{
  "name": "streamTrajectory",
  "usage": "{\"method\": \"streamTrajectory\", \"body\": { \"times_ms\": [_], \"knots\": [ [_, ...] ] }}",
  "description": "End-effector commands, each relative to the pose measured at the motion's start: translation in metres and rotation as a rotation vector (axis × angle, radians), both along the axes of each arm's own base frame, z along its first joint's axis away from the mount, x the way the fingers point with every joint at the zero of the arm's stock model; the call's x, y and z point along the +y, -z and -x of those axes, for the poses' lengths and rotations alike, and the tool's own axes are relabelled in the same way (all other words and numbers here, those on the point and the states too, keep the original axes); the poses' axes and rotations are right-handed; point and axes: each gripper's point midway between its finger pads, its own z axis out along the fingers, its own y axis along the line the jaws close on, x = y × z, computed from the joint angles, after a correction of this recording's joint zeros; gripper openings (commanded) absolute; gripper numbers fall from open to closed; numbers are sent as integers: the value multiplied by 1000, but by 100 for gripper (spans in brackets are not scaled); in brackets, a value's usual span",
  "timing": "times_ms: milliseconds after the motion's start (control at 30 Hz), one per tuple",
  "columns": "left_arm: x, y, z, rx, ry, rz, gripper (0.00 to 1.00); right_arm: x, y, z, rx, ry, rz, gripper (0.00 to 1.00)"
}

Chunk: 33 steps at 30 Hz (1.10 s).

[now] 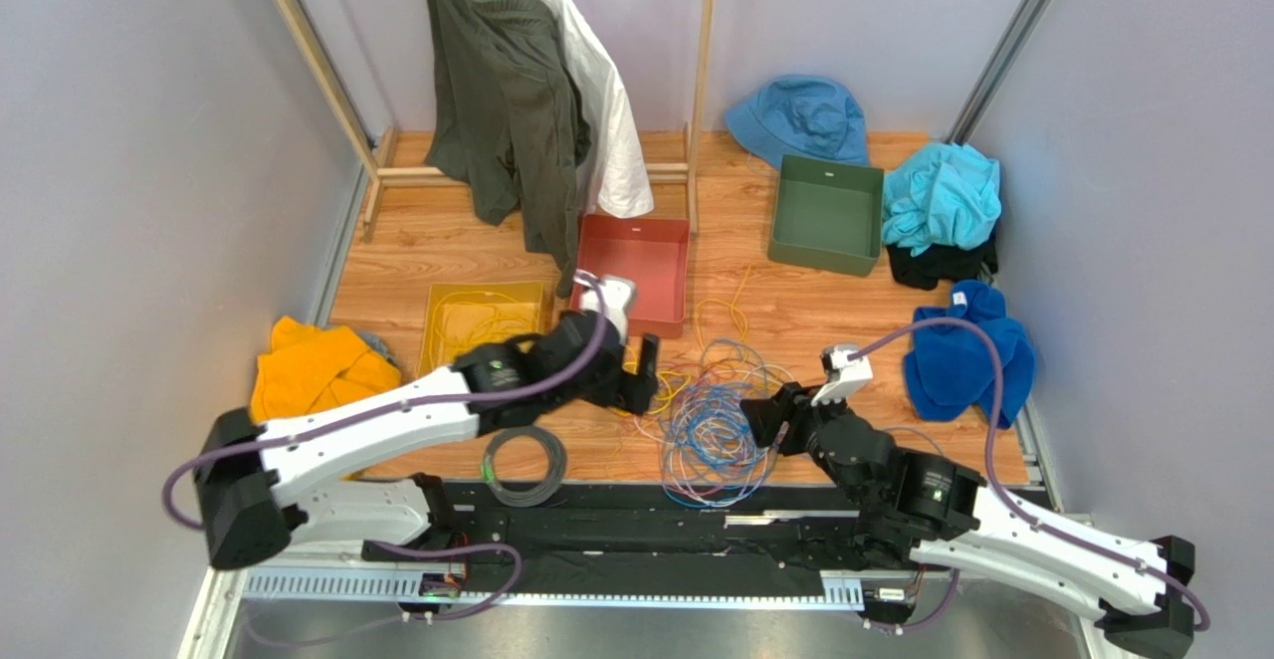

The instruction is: Untangle the cables

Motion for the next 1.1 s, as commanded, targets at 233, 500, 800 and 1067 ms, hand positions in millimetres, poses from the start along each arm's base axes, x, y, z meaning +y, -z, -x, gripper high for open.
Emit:
{"method": "streamTrajectory", "body": {
  "times_ms": [233, 500, 800, 1067],
  "knots": [
    [-37, 42, 40, 50, 6, 141, 98, 25, 44, 11, 195, -91, 277, 49],
    [-7, 50, 51, 53, -40, 186, 97, 64, 55, 17, 211, -219, 301, 45],
    [1, 63, 55, 69, -46, 187, 97, 85, 60, 29, 185, -302, 354, 50],
    [4, 68, 58, 80, -50, 187, 97, 77, 74, 24, 225, -244, 450, 5]
  ]
}}
